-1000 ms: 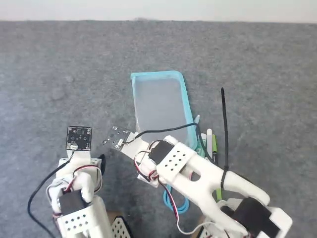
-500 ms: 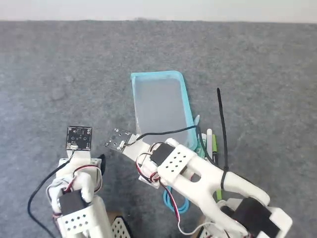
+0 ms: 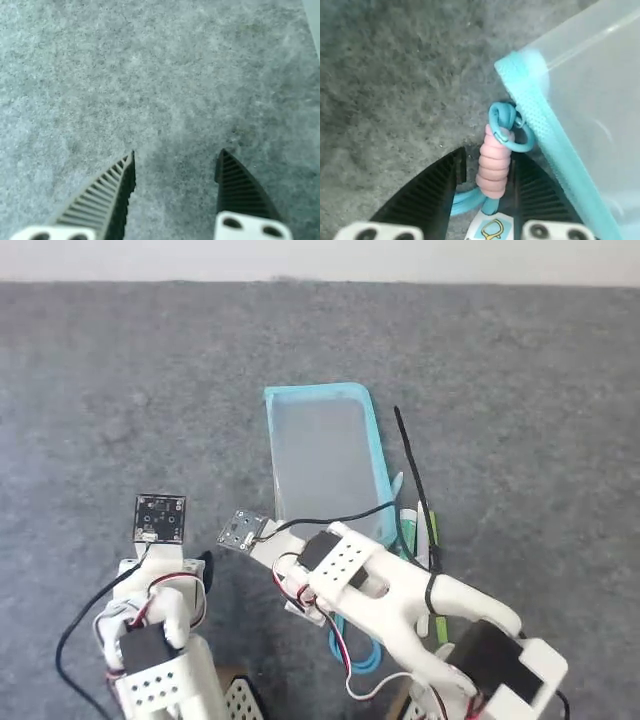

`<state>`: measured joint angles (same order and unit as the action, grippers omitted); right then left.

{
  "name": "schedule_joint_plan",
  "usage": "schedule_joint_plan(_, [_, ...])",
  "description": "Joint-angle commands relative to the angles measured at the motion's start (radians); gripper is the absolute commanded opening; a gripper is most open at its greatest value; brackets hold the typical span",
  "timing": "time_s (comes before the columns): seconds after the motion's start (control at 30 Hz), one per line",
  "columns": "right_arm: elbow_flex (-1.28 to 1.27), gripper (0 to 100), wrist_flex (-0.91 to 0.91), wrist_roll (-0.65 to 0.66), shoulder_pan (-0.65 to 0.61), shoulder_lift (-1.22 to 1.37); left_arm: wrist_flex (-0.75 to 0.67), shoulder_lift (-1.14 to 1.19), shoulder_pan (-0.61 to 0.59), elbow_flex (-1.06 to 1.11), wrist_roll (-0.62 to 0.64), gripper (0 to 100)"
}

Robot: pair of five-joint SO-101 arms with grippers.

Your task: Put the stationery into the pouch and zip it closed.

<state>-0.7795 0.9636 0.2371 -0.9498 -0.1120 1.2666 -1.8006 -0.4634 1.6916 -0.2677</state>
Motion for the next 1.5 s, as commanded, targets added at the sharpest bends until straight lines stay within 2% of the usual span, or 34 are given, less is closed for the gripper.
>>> schedule_joint_plan(0.0, [0.035,12.2,-0.008,-0.009,0.025,-0.007,-0.005,-0.020,-0.002,-0.008,-0.015,25])
schedule_joint_plan(0.13, [0.055,0.2,-0.005,-0.009,0.091,-0.010,-0.012,-0.020,-0.002,-0.008,-0.017,25])
schedule_joint_plan(0.33, [0.109,0.7,0.038,-0.012,0.220,-0.012,-0.014,-0.020,-0.002,-0.008,-0.017,25])
schedule_joint_plan(0.5, [0.175,0.7,0.134,-0.006,0.239,-0.091,-0.054,-0.020,-0.002,-0.008,-0.018,25])
schedule_joint_plan(0.6, [0.173,0.7,0.145,0.002,0.236,-0.203,-0.107,-0.020,-0.002,-0.008,-0.021,25])
schedule_joint_plan(0.7, [0.183,0.6,0.200,0.075,0.236,-0.331,-0.204,-0.020,-0.002,-0.008,-0.109,25])
schedule_joint_plan(0.77, [0.212,0.6,0.266,0.091,0.237,-0.404,-0.264,-0.020,0.005,-0.010,-0.114,25])
schedule_joint_plan(0.97, [0.364,0.6,0.421,0.097,0.242,-0.533,-0.295,-0.017,0.126,-0.097,-0.072,25])
schedule_joint_plan(1.1, [0.361,0.6,0.366,0.094,0.240,-0.538,-0.267,0.021,0.183,-0.265,0.014,25])
schedule_joint_plan(1.2, [0.315,0.6,0.266,0.089,0.242,-0.547,-0.233,0.152,0.250,-0.415,0.098,25])
schedule_joint_plan(1.37, [0.233,0.6,0.140,0.063,0.243,-0.547,-0.153,0.460,0.448,-0.679,0.190,26])
schedule_joint_plan(1.47, [0.221,0.6,0.148,0.060,0.245,-0.542,-0.078,0.497,0.555,-0.754,0.213,30])
